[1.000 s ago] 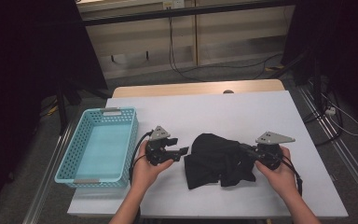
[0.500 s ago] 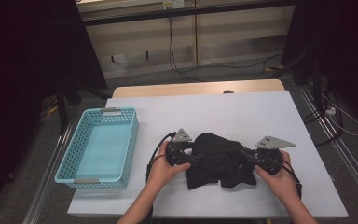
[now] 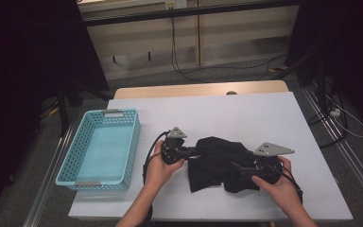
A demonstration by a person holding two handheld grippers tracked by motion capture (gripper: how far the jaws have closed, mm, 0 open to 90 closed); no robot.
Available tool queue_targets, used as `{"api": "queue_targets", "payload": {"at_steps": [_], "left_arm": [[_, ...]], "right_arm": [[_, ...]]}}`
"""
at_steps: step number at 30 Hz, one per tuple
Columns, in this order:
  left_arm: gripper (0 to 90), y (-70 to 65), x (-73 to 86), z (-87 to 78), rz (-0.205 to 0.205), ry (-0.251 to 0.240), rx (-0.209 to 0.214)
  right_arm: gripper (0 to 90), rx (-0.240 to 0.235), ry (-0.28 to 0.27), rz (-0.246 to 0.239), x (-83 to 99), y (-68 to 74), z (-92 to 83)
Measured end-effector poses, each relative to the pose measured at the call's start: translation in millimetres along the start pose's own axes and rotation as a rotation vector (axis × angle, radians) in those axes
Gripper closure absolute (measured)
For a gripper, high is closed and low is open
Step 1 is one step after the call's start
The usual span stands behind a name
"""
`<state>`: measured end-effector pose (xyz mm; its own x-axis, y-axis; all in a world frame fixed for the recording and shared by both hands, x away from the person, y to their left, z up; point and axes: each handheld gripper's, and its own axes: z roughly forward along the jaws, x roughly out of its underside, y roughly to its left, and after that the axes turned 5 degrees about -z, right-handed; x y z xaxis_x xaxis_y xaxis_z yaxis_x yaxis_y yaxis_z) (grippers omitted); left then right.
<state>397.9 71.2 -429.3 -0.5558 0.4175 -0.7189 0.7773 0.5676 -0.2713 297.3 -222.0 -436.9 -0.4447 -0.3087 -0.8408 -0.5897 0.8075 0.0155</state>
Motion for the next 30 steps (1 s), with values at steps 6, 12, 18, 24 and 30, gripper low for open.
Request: {"api": "queue_targets", "payload": {"at_steps": [6,12,18,24,30], "left_arm": [[85.5,9.0,-1.2,-22.3,-0.027,-0.038,-0.035],[85.6,17.5,-4.1,-48.7,-0.052,-0.088,-0.092],[85.6,27.9,-4.2,-67.6,-0.088,-0.114,-0.129],[85.6,33.7,-2.6,-74.5,-0.101,-0.123,-0.151],[85.5,33.2,-1.6,-73.5,-0.103,-0.117,-0.158]], "right_arm": [[29.4,-0.015,0.024,-0.015,3.1,4.9,-0.6],[36.7,0.011,0.062,-0.024,5.7,3.3,-5.1],[40.6,-0.019,0.076,-0.006,10.5,0.2,-6.5],[39.3,-0.039,0.067,0.026,11.9,-5.8,-4.1],[34.9,-0.013,0.033,0.036,5.2,-18.3,-3.9]]}}
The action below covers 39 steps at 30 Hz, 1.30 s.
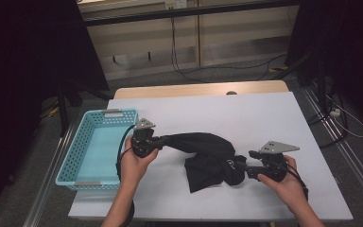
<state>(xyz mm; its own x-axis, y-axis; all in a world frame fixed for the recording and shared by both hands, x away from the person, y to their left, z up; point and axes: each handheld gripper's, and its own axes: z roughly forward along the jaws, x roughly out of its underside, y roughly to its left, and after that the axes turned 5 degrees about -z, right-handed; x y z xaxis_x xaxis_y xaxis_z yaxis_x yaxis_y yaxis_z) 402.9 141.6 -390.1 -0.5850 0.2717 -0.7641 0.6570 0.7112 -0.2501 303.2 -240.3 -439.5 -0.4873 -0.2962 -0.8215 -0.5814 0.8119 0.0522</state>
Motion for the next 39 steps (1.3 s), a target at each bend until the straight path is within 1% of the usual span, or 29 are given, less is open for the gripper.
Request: {"api": "queue_targets", "payload": {"at_steps": [1,3,4,6,7,8,10,11,12,13,14,15,16,17,18,19,20,22,24,25,27,28,29,31,32,36,37,38,39], "left_arm": [[85.5,0.4,0.1,0.0,0.004,0.003,-0.001],[85.5,0.9,0.5,-0.1,0.005,0.006,-0.005],[85.5,1.4,0.7,-0.1,0.004,0.007,-0.005],[85.5,2.3,1.0,-0.7,-0.003,0.01,-0.005],[85.5,2.2,1.2,-0.7,-0.009,0.003,-0.005],[85.5,2.5,1.3,-0.9,-0.004,0.007,-0.006],[85.5,2.7,1.2,-1.0,0.0,0.011,-0.003],[85.5,2.5,1.4,-0.8,0.0,0.009,-0.006],[85.5,2.2,1.6,-0.5,-0.003,0.01,-0.006],[85.5,2.0,2.0,-0.6,-0.005,0.011,-0.006],[85.5,2.0,2.3,-0.6,-0.003,0.008,-0.008],[85.5,2.1,2.5,-1.2,-0.003,0.012,-0.007],[85.5,1.6,2.7,-1.3,-0.013,0.007,-0.003],[85.5,2.2,2.6,-2.1,-0.006,0.011,-0.003],[85.5,2.2,2.6,-2.5,-0.007,0.013,-0.001],[85.5,2.0,2.5,-2.6,-0.009,0.012,0.002],[85.5,1.5,2.4,-2.7,-0.011,0.011,0.005],[85.5,0.7,2.0,-3.5,-0.011,0.011,0.015],[85.5,-1.0,1.2,-3.3,-0.014,0.009,0.034],[85.5,-2.5,1.3,-2.2,-0.021,0.006,0.05],[85.4,-6.8,2.2,2.6,-0.027,0.011,0.085],[85.4,-9.9,2.9,6.9,-0.011,0.022,0.086],[85.3,-11.8,3.5,9.5,-0.007,0.025,0.089],[85.3,-14.4,5.1,14.8,0.0,0.042,0.092],[84.9,-14.5,6.0,16.4,0.001,0.041,0.092],[83.7,-12.5,9.0,19.1,0.003,0.038,0.097],[80.2,-12.4,9.7,19.6,0.009,0.034,0.095],[80.2,-12.6,10.4,20.2,0.015,0.031,0.096],[76.5,-12.7,10.9,20.8,0.025,0.025,0.094]], "right_arm": [[36.2,0.016,-0.007,0.01,-1.6,-4.4,1.1],[36.7,0.027,0.013,0.011,-0.8,-8.0,5.2],[36.7,0.027,0.013,0.011,-0.8,-8.0,5.2],[37.2,0.008,0.03,0.035,0.9,-9.5,9.8],[38.0,0.004,0.035,0.031,1.1,-9.5,11.3],[40.8,0.0,0.051,0.005,1.1,-7.4,13.3],[42.4,-0.009,0.059,0.001,1.4,-6.2,15.4],[45.3,-0.018,0.067,-0.002,1.9,-4.8,17.9],[54.2,-0.055,0.088,0.002,3.0,-1.6,22.8],[54.2,-0.055,0.088,0.002,3.0,-1.6,22.8],[56.7,-0.065,0.1,0.009,3.6,0.3,24.3],[63.0,-0.07,0.109,0.006,4.1,1.2,24.7],[71.2,-0.08,0.103,0.006,4.5,1.3,24.4],[81.0,-0.089,0.101,0.016,5.2,0.5,22.6],[81.0,-0.089,0.101,0.016,5.2,0.5,22.6],[84.3,-0.084,0.099,0.013,5.3,-0.3,21.6],[85.2,-0.075,0.093,0.008,4.6,-1.5,19.2],[85.8,-0.048,0.057,0.022,1.6,-7.4,10.5],[85.9,-0.015,-0.005,0.05,-2.2,-17.4,-2.8],[86.1,0.0,-0.036,0.073,-3.6,-23.0,-10.2],[86.3,0.02,-0.084,0.092,-4.5,-32.4,-22.5],[86.3,0.03,-0.099,0.1,-4.0,-35.5,-26.6],[86.4,0.039,-0.109,0.108,-2.7,-38.0,-29.2],[86.4,0.053,-0.106,0.111,-0.7,-38.4,-29.4],[86.3,0.071,-0.091,0.099,1.0,-37.7,-27.3],[86.2,0.075,-0.078,0.091,2.1,-36.9,-24.5],[86.2,0.075,-0.076,0.086,2.1,-35.7,-23.4],[86.2,0.075,-0.076,0.086,2.1,-35.7,-23.4],[86.3,0.079,-0.075,0.083,1.8,-34.9,-22.9]]}}
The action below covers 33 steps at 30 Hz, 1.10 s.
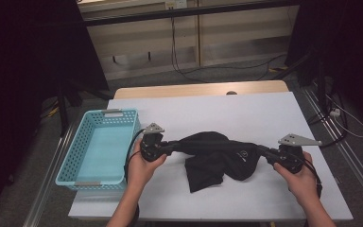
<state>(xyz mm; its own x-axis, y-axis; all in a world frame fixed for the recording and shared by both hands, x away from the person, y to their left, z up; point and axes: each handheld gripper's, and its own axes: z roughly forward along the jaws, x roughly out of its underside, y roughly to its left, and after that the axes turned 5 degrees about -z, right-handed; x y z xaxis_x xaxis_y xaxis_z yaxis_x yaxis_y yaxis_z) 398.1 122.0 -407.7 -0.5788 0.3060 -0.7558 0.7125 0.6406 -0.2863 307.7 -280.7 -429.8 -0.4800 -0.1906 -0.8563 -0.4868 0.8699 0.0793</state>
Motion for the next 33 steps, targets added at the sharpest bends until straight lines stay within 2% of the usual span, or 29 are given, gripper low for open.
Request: {"api": "queue_targets", "payload": {"at_steps": [3,4,7,10,11,12,16,24,31,33], "left_arm": [[63.2,0.3,1.3,-0.6,0.011,-0.02,-0.001],[52.5,1.1,1.3,-1.5,0.011,-0.024,-0.008],[46.7,2.6,1.4,-5.1,-0.003,-0.04,-0.012],[30.0,2.8,2.0,-5.7,-0.002,-0.053,-0.022],[30.0,2.8,2.4,-5.6,-0.004,-0.053,-0.019],[24.0,2.3,2.9,-5.4,-0.003,-0.054,-0.018],[19.1,0.0,6.2,-5.8,-0.002,-0.032,-0.002],[14.3,-1.3,14.6,-13.4,0.021,-0.025,-0.004],[14.3,-12.0,22.9,-9.6,0.075,0.027,0.022],[15.1,-13.4,25.3,-6.6,0.097,0.039,0.016]], "right_arm": [[86.3,0.01,0.008,-0.012,-0.1,1.7,1.4],[86.2,0.014,0.007,-0.016,0.4,1.1,1.5],[86.2,0.009,0.007,-0.007,1.3,0.4,1.2],[86.2,0.012,0.011,-0.008,2.2,0.0,1.7],[86.2,0.012,0.011,-0.008,2.2,0.0,1.7],[86.2,0.014,0.015,-0.005,2.5,-0.3,2.2],[86.2,0.015,0.018,-0.003,2.6,0.1,1.9],[86.2,0.019,0.019,-0.007,2.7,1.6,1.6],[86.1,0.028,0.018,-0.009,2.1,3.8,1.2],[86.1,0.029,0.017,-0.009,2.2,4.1,1.4]]}}
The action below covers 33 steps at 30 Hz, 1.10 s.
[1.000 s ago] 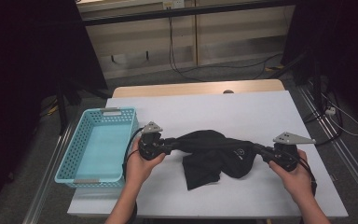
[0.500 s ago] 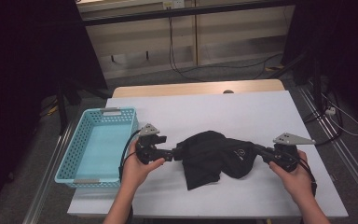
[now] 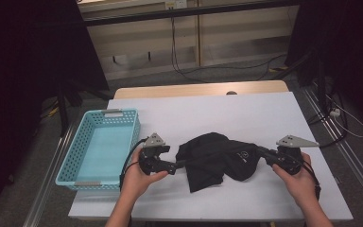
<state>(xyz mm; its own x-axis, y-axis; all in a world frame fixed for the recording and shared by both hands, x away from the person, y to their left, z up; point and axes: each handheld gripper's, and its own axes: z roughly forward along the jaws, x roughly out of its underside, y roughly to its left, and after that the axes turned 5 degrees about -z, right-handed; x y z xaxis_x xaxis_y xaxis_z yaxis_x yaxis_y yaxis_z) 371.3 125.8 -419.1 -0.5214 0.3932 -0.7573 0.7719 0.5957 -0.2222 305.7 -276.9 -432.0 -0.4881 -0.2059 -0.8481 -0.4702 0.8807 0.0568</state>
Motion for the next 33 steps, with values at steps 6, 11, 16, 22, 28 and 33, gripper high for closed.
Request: {"api": "queue_targets", "payload": {"at_steps": [6,11,16,22,28,33], "left_arm": [[22.7,0.1,4.9,8.8,0.015,0.039,0.0],[35.0,-1.3,4.1,9.8,0.029,0.057,0.004],[60.4,-1.5,1.3,9.6,0.023,0.061,0.0],[79.4,0.3,-3.4,6.1,-0.024,0.051,0.014],[84.4,2.4,-8.3,-0.6,-0.092,0.055,0.022],[84.9,7.4,-15.0,-12.9,-0.122,0.031,0.018]], "right_arm": [[86.1,0.002,0.003,0.002,0.1,0.3,1.5],[86.0,0.0,0.001,-0.003,-1.4,-1.1,2.2],[86.0,-0.002,-0.005,0.0,-1.9,-2.1,1.6],[86.0,-0.004,-0.008,0.0,-2.2,-2.4,0.9],[86.0,-0.004,-0.017,-0.008,-3.7,-0.4,-1.0],[86.1,-0.01,-0.029,-0.02,-7.9,2.5,-2.7]]}}
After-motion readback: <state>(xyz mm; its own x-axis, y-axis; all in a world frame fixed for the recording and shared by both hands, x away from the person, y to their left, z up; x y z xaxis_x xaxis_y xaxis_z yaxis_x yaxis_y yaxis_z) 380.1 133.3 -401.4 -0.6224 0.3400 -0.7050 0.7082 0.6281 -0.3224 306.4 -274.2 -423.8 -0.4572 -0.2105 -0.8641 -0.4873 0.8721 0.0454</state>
